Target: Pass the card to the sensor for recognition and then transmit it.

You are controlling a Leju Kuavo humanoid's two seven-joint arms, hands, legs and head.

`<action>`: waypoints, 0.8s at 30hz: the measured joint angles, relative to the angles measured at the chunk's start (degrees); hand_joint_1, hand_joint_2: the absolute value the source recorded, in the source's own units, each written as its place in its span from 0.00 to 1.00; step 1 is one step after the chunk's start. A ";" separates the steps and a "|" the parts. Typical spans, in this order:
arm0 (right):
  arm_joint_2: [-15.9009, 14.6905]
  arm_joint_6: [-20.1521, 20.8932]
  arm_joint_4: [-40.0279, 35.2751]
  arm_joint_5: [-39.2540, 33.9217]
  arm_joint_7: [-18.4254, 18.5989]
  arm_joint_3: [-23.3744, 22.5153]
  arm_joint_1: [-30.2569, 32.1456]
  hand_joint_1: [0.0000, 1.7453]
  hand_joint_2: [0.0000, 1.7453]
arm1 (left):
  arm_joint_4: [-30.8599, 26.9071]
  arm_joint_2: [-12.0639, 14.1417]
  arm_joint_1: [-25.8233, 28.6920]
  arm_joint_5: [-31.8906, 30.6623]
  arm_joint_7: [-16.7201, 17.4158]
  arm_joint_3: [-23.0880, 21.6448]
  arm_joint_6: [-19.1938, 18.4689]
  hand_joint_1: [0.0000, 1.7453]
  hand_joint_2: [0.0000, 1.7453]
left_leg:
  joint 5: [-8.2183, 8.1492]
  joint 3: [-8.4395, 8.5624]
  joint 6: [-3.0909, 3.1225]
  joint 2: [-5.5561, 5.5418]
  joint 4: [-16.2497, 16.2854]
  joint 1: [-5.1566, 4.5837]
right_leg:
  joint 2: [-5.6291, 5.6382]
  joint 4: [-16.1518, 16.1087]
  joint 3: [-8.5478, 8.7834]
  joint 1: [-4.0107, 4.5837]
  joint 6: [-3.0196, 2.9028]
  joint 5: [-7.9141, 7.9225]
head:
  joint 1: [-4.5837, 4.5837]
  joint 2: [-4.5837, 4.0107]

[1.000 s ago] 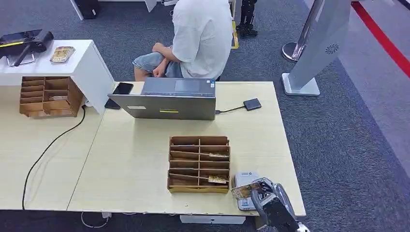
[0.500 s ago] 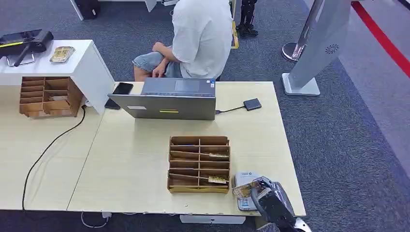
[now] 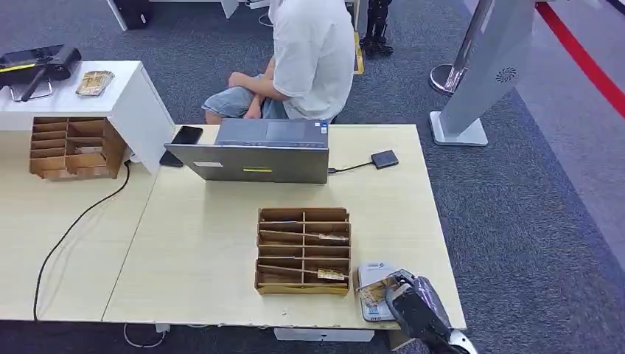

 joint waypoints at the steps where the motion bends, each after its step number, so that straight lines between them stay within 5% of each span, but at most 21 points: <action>1: 0.00 0.07 0.07 0.00 0.09 0.00 -0.19 1.00 1.00 | 0.00 0.00 0.00 0.00 0.00 0.00 -0.02 0.00 0.00 | 0.00 0.00 0.00 0.00 0.00 0.00 | 0.00 0.00 0.00 0.00 0.00 0.00 | 0.00 0.00; 24: -1.11 3.65 4.09 3.78 5.01 0.07 -5.40 1.00 1.00 | 0.00 0.13 0.00 -1.22 0.11 0.00 -0.44 0.00 0.00 | 0.00 0.02 0.00 0.00 0.00 0.00 | 0.00 0.00 0.01 0.00 0.00 0.00 | 0.00 0.00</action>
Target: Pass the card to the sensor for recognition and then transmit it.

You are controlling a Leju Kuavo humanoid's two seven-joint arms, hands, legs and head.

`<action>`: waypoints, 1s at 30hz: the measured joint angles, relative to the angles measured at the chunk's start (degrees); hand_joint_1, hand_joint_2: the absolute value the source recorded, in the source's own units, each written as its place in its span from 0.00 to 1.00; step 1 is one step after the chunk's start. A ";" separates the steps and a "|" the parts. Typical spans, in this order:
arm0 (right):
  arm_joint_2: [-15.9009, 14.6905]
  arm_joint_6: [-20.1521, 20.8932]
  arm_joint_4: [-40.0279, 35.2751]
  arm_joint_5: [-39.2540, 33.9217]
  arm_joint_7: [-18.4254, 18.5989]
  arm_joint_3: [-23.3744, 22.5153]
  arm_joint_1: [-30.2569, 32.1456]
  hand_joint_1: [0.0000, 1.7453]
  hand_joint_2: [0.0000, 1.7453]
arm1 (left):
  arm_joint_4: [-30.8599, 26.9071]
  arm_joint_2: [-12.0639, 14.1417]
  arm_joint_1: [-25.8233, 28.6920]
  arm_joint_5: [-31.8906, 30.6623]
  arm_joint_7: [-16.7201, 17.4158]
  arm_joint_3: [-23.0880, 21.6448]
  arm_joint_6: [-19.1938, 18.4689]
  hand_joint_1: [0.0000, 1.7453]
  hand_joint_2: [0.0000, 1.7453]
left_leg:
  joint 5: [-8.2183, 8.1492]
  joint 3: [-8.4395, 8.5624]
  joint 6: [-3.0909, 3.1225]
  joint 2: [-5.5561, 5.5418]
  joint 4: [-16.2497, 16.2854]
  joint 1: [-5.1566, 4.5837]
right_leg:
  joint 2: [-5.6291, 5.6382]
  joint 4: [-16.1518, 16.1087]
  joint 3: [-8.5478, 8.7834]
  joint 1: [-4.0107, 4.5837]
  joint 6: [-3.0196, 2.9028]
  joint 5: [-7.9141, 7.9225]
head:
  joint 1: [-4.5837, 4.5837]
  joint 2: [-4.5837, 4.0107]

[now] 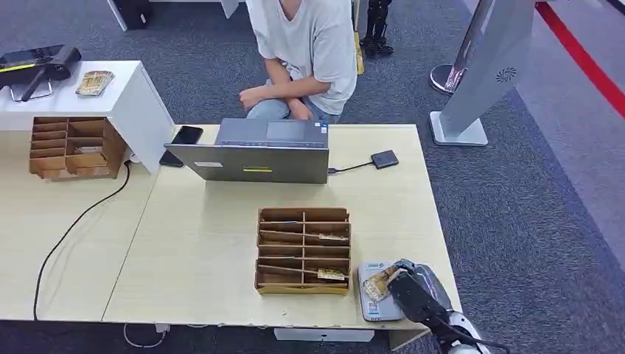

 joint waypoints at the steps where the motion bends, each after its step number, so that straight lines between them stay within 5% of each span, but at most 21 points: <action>1: 0.00 -0.02 0.20 0.52 0.46 0.00 -0.17 1.00 1.00 | 0.00 0.00 0.00 -0.11 0.00 0.00 0.00 0.00 0.00 | 0.00 0.00 0.00 0.00 0.00 0.00 | 0.00 0.00 0.00 0.00 0.00 0.00 | 0.00 0.00; 30: -0.02 -0.24 4.50 6.40 3.63 1.73 -4.08 1.00 1.00 | -0.02 0.00 0.00 -0.57 0.15 0.37 -0.04 0.00 0.00 | 0.00 0.11 0.00 0.00 0.00 0.00 | 0.01 0.00 0.11 0.00 0.00 0.00 | 0.00 0.00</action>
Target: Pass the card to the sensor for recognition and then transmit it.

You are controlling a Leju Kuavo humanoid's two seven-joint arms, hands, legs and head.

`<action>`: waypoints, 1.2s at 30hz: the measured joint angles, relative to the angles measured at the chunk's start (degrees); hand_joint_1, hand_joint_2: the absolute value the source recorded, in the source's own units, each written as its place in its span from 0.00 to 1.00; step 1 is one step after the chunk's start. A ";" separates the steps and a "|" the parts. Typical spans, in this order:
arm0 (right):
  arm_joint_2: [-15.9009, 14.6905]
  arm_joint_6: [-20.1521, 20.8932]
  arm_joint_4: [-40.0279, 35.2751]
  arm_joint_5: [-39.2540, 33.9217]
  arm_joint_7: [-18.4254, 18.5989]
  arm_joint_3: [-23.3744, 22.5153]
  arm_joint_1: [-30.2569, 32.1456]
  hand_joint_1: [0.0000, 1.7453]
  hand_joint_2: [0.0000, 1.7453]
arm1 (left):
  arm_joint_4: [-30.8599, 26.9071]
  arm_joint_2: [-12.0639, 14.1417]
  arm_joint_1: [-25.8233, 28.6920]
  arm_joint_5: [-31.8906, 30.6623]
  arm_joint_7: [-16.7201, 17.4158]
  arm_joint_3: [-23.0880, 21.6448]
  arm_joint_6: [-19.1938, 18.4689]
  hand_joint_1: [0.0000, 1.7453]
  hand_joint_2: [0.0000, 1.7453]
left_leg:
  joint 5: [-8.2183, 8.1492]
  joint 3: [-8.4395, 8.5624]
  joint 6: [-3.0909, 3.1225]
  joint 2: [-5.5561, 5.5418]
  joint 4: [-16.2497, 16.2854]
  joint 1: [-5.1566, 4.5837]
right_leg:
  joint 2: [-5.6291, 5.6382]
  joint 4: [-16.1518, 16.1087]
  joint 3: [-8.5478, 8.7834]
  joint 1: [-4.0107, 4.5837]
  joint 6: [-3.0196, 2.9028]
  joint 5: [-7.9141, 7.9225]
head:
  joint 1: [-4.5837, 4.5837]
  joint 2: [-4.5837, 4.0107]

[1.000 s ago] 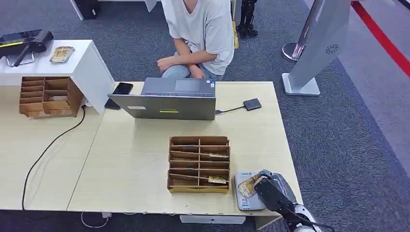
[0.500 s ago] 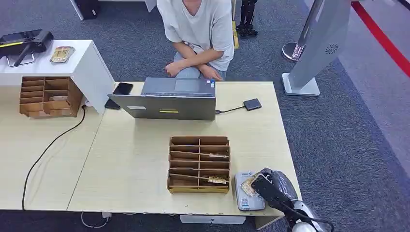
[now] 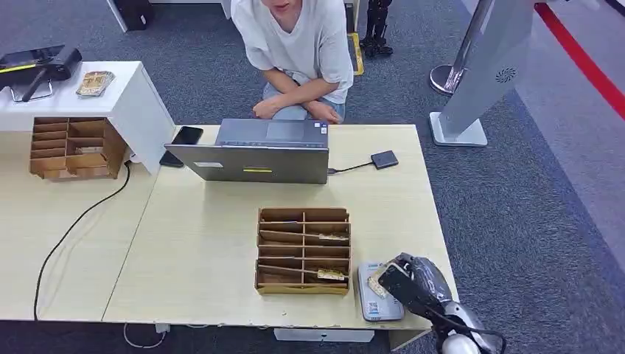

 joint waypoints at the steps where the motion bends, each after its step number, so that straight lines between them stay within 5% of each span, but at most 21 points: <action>1: 0.02 0.00 0.09 0.02 0.02 0.11 -0.11 1.00 1.00 | 0.02 0.00 0.00 0.00 0.09 0.00 0.00 0.00 0.00 | 0.00 0.01 0.00 0.00 0.00 0.00 | 0.00 0.00 0.01 0.00 0.00 0.00 | 0.00 0.00; 18: 0.11 0.11 0.90 0.22 0.00 0.76 -0.93 1.00 1.00 | 0.00 0.00 0.00 -0.02 0.09 0.04 -0.04 0.00 0.00 | 0.00 0.08 0.00 0.00 0.00 0.00 | 0.00 0.00 0.09 0.00 0.00 0.00 | 0.00 0.00; 36: 0.59 -5.20 -0.26 2.10 -1.75 1.46 -1.07 1.00 1.00 | 0.00 -0.07 -0.01 0.22 0.09 1.01 0.17 0.00 0.00 | 0.00 0.08 0.00 0.00 0.00 0.00 | 0.00 0.00 0.09 0.00 0.00 0.00 | 0.00 0.00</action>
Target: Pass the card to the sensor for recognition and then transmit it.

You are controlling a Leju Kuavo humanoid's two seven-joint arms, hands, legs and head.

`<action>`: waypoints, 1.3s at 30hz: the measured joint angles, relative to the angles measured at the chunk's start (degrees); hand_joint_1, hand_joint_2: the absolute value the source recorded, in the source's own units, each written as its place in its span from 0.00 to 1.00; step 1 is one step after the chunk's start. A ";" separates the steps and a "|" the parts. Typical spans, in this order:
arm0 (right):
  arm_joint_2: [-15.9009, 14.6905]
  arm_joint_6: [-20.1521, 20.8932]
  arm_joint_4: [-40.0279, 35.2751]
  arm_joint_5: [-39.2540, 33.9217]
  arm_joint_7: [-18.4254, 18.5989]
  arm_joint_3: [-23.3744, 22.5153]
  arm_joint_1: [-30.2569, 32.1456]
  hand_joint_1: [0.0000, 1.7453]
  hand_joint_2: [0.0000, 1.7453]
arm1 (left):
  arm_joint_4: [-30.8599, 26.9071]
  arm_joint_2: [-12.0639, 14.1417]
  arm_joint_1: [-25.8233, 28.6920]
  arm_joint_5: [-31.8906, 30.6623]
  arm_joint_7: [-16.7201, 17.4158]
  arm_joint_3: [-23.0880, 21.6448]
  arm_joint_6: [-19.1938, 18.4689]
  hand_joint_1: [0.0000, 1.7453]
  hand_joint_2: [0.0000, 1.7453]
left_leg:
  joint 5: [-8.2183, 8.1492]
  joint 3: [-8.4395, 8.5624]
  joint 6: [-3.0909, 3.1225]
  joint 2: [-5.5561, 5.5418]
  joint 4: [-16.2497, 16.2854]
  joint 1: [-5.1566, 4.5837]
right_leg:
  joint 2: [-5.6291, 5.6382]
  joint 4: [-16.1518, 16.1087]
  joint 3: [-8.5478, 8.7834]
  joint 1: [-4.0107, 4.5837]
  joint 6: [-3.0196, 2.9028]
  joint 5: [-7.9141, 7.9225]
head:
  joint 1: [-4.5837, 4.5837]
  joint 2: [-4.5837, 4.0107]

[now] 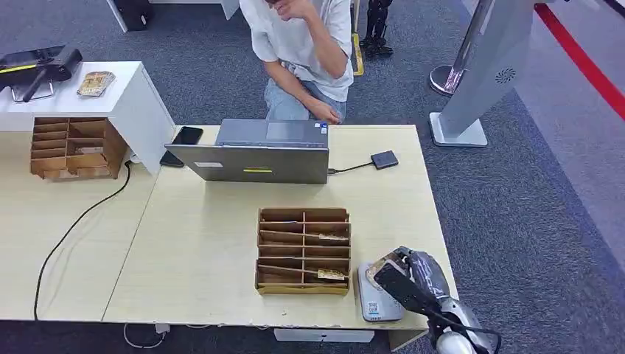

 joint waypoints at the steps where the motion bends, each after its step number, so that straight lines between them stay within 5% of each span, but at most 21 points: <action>1: 0.04 -0.43 -0.33 0.13 -0.24 0.00 0.03 1.00 1.00 | 0.02 0.00 0.00 0.04 0.00 0.07 0.02 0.00 0.00 | 0.00 0.00 0.00 0.00 0.00 0.00 | 0.00 0.00 0.00 0.00 0.00 0.00 | 0.00 0.00; 16: 0.81 -7.98 -6.32 5.49 -4.50 -1.01 1.36 1.00 1.00 | 0.00 -0.26 -0.01 0.07 0.00 1.01 0.22 0.00 0.00 | 0.00 -0.03 0.00 -0.01 0.00 0.00 | 0.00 0.00 -0.02 0.00 0.00 -0.01 | 0.00 0.00; 26: 2.64 -17.98 -10.34 17.92 -5.79 -2.71 2.36 1.00 1.00 | 0.00 -0.55 -0.04 -0.50 0.00 1.62 0.22 0.00 0.00 | 0.00 -0.02 0.00 0.00 0.00 0.00 | 0.00 0.00 -0.02 0.00 0.00 0.00 | 0.00 0.00; 39: 4.96 -20.02 -14.01 22.25 -7.65 -2.86 0.37 1.00 1.00 | 0.00 -0.52 -0.05 -1.75 0.15 1.68 -0.11 0.00 0.00 | 0.00 -0.04 0.00 0.00 0.00 0.00 | 0.00 0.01 -0.02 0.00 0.00 0.00 | 0.00 0.00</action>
